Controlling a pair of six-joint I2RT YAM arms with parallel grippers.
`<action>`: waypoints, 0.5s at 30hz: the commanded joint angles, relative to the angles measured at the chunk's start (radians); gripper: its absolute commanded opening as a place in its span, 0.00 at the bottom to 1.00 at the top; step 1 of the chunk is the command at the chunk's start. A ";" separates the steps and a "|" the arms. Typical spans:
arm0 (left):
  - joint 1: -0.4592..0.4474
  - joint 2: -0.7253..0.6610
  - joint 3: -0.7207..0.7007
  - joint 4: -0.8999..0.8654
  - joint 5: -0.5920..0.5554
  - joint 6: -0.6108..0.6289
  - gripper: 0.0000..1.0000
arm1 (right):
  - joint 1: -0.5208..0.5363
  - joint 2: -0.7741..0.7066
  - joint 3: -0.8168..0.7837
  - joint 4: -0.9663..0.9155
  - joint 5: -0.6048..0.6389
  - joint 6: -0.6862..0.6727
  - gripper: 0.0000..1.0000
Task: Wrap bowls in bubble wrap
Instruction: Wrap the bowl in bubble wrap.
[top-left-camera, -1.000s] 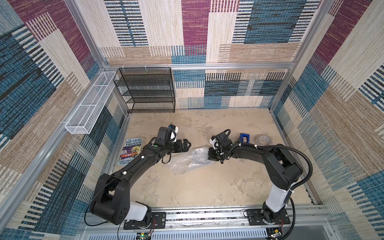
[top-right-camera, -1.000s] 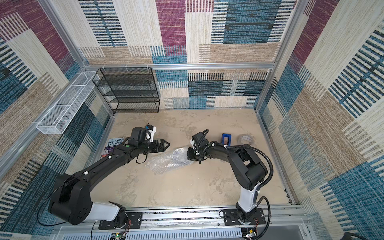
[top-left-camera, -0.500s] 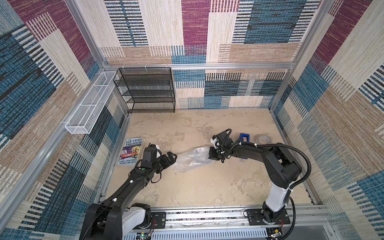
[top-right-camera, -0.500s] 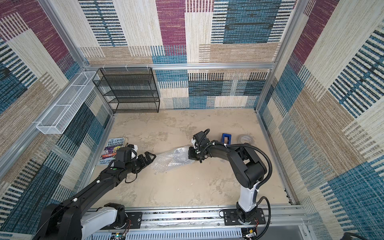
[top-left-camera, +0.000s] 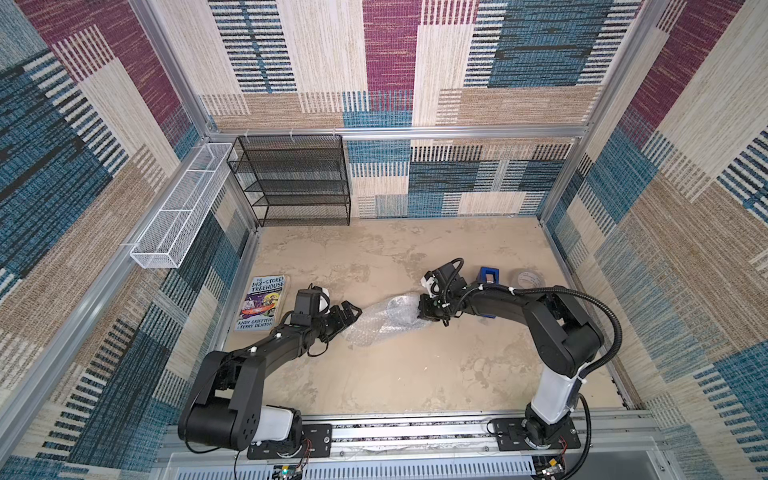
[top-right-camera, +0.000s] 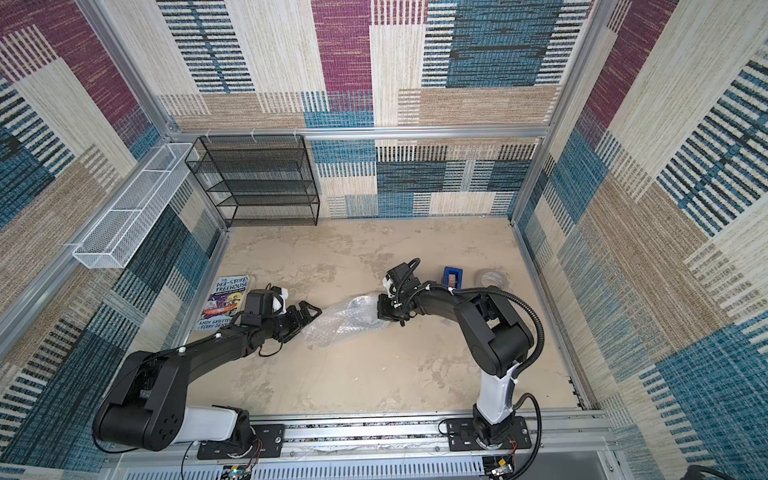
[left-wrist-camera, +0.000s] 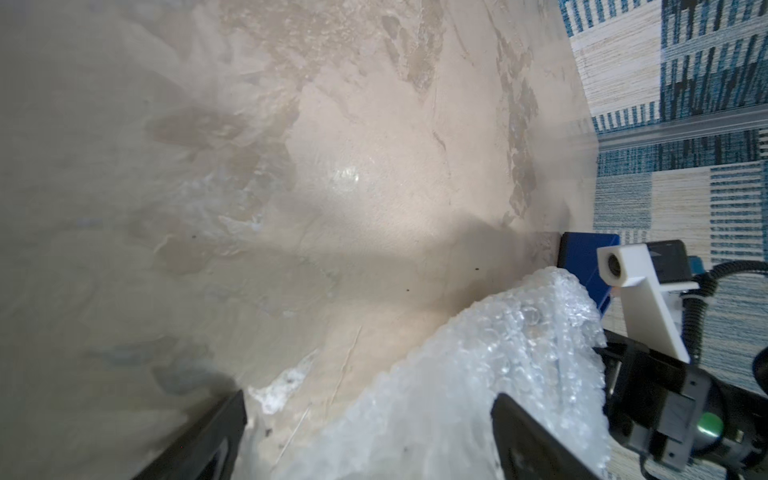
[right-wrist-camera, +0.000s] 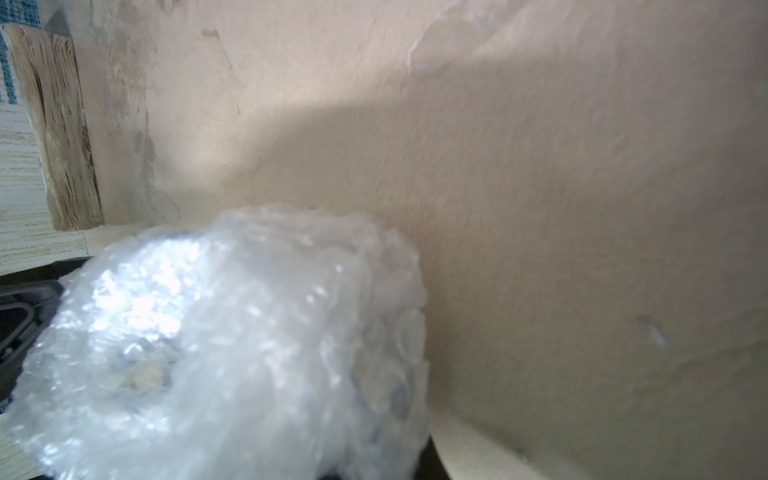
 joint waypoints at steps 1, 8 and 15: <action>0.000 0.026 -0.025 0.092 0.088 -0.023 0.84 | 0.002 0.004 0.001 0.050 -0.035 0.003 0.00; 0.000 -0.065 -0.092 0.078 0.106 -0.027 0.87 | 0.001 0.011 0.001 0.056 -0.048 0.011 0.00; 0.001 -0.278 -0.166 -0.055 -0.042 0.005 0.94 | 0.002 0.011 0.001 0.051 -0.047 0.007 0.00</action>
